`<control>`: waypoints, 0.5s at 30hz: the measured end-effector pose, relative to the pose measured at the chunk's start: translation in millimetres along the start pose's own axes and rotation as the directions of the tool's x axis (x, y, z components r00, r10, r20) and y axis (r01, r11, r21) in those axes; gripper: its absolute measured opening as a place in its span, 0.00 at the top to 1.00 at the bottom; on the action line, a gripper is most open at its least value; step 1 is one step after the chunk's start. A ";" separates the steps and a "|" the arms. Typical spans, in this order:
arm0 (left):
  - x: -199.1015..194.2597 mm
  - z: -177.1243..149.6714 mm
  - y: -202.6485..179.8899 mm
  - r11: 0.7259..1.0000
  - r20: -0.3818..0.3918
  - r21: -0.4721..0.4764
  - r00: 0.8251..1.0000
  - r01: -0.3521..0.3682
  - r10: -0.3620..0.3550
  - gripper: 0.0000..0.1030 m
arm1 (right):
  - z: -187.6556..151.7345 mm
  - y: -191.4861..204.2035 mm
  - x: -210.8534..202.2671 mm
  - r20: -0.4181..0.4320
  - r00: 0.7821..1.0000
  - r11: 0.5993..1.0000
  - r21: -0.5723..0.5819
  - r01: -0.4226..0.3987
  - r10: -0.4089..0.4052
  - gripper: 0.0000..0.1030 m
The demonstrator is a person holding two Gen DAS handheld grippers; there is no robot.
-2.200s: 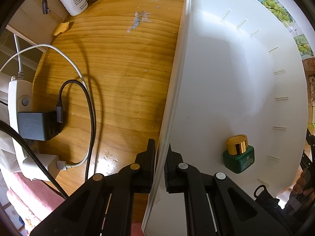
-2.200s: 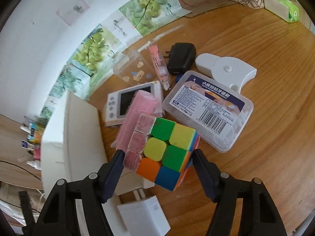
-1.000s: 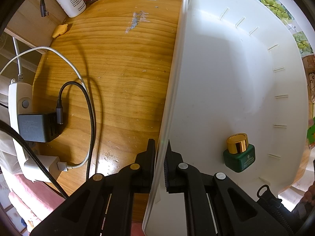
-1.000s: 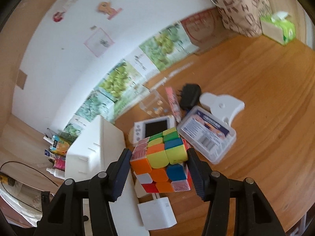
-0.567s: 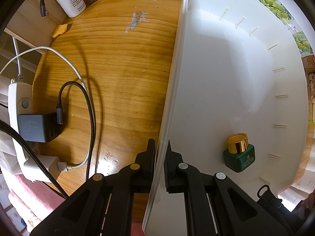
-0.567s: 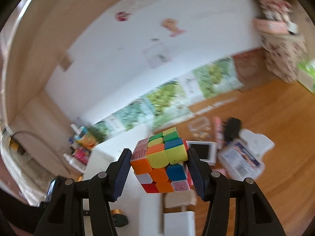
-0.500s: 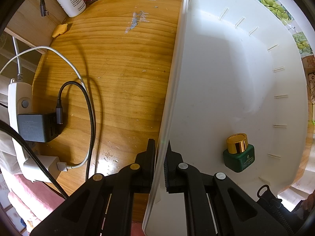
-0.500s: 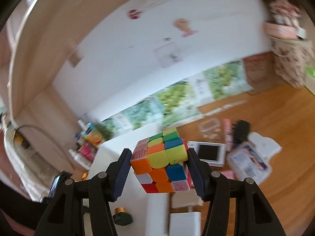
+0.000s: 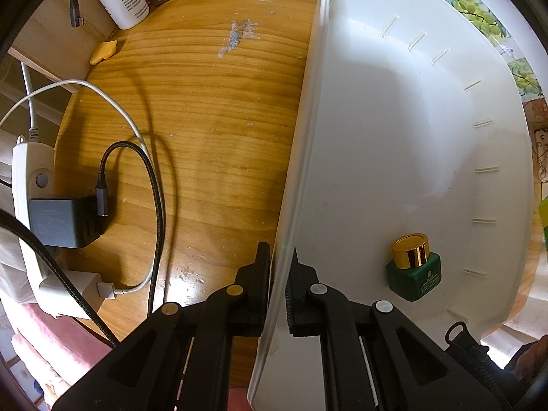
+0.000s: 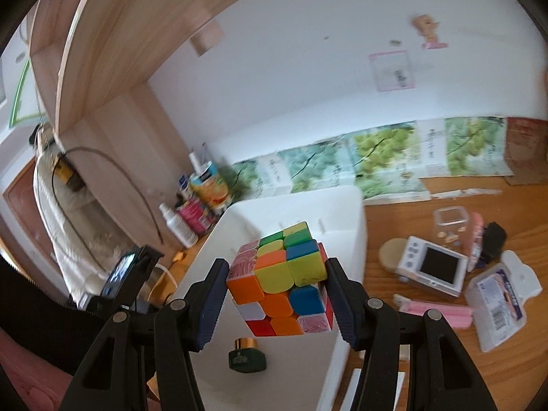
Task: Organize rigid objects
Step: 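Carry the Rubik's cube into the tray with the right tool and release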
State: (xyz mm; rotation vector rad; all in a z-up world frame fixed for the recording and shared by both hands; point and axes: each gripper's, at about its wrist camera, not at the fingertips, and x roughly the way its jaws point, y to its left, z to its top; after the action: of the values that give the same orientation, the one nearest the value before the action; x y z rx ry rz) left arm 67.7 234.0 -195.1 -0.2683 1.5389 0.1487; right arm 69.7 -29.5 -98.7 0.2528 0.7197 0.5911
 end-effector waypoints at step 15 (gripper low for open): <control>-3.1 1.2 0.0 1.000 0.020 0.010 1.000 0.015 -0.016 0.91 | -16.0 30.0 56.8 -0.237 0.966 0.988 -0.140 0.066 -0.098 0.44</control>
State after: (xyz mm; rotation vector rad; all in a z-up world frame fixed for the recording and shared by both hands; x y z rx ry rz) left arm 68.8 234.5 -192.0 -0.2699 1.5166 0.1311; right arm 80.2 28.5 -128.9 0.0272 0.9202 0.5939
